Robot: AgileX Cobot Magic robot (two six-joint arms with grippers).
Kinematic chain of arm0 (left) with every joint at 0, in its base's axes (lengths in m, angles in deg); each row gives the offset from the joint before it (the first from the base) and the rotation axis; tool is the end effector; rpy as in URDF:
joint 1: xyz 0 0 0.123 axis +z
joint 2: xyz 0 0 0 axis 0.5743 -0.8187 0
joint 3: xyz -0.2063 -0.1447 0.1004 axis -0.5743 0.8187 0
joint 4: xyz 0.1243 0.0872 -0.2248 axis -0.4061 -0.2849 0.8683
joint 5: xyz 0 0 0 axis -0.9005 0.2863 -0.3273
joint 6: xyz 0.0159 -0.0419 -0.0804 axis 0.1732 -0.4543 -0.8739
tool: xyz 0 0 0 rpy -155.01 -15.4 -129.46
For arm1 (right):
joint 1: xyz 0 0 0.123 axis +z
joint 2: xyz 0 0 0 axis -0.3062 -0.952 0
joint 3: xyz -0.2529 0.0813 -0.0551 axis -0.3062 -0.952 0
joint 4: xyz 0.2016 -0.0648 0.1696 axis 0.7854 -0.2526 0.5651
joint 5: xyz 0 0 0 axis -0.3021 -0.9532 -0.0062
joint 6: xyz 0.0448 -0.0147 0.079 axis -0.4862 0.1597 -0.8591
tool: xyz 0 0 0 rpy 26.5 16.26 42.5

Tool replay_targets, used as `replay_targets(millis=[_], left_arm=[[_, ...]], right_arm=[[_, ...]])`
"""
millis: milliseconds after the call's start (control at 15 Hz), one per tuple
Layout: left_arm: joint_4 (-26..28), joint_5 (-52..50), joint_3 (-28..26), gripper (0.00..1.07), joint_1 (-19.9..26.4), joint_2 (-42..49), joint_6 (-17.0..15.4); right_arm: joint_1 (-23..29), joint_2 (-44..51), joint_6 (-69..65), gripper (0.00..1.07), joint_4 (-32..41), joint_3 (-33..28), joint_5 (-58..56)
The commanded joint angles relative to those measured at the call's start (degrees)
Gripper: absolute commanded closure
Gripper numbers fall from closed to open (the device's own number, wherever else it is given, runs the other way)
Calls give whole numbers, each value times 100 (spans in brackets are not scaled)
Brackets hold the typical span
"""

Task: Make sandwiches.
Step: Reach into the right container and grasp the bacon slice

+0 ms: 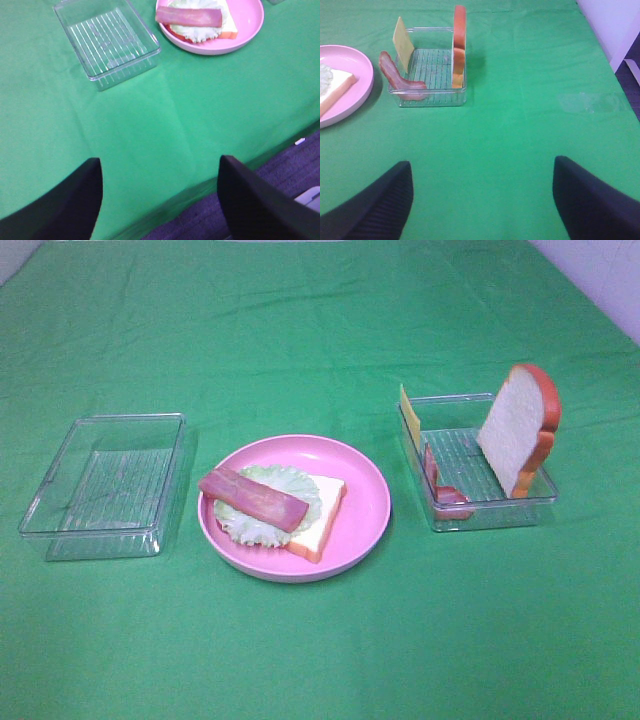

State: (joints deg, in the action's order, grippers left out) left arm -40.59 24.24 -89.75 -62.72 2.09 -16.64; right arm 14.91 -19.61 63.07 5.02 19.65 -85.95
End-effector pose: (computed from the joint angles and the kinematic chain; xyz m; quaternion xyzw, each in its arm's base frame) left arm 0.0319 -0.0179 0.3160 0.2000 0.8773 -0.1177 0.4202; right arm 0.0252 0.0064 0.2889 -0.0321 0.8497 0.0023 0.5263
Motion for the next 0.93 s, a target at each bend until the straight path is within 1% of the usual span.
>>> replay_targets(millis=[67,200,267,333,400,467,533,667,733,800,933], left_arm=[[-11,-34,52,43,-17,693,166],[-11,-46,57,43,-17,1146,447],[-17,-132,149,43,-17,1329,516],[0,-166,281,43,-17,1295,516],[46,-235,384,43,-17,1266,516],[138,-407,636,43,-17,1261,464],[218,-842,768,43,-11,1261,430],[229,-991,940,43,-11,1261,418],[223,-991,940,43,-11,1261,413],[223,-991,940,43,-11,1261,413],[223,-991,940,43,-11,1261,413]], right_arm=[[-23,-149,40,34,-6,109,350],[-23,-476,17,34,0,126,1100],[-23,-768,0,34,23,138,1604],[-23,-1094,-11,34,57,138,2080],[-23,-1295,-23,34,120,138,2320],[-23,-1748,-74,34,298,138,2744],[-23,-2659,-80,34,699,143,3541],[-23,-3770,-80,34,900,407,3793],[-23,-4005,-80,34,900,504,3782],[-23,-4549,-57,35,900,756,3713],[-23,-5764,201,37,940,1467,3352]])
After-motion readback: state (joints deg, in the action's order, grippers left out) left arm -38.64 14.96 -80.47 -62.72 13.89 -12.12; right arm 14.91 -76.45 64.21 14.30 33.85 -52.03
